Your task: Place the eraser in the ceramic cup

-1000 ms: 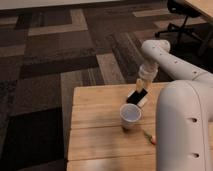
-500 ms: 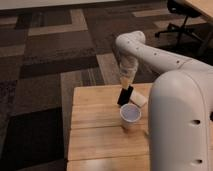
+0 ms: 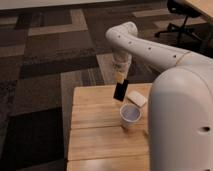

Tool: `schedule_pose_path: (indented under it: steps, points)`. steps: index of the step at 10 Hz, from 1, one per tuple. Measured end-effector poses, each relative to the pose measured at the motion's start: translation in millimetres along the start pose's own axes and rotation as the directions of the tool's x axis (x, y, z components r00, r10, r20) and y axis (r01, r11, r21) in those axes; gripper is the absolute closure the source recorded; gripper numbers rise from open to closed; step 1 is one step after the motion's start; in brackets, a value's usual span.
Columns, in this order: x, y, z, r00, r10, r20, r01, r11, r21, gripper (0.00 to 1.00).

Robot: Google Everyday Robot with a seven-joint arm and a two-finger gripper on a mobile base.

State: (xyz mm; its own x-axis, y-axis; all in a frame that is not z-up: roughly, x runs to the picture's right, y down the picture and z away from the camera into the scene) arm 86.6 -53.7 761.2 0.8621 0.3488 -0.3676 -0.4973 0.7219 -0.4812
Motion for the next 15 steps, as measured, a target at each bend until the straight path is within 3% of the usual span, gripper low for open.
schedule_pose_path:
  steps: [3, 4, 7, 10, 12, 15]
  points:
    - [3.7, 10.4, -33.3, 0.999, 0.006, 0.036, -0.008, 0.998, 0.061, 1.0]
    - [13.9, 9.7, -55.7, 0.998, 0.037, 0.052, -0.042, 0.992, 0.115, 1.0]
    - [37.0, 5.0, -84.5, 0.993, 0.105, 0.056, -0.114, 0.974, 0.197, 1.0]
    - [56.7, 34.4, -94.3, 0.987, 0.158, 0.032, -0.161, 0.966, 0.203, 1.0]
    - [74.0, 56.1, -102.4, 0.977, 0.21, 0.023, -0.21, 0.955, 0.21, 1.0]
    - [72.9, 59.1, -103.9, 0.977, 0.213, 0.031, -0.215, 0.953, 0.212, 1.0]
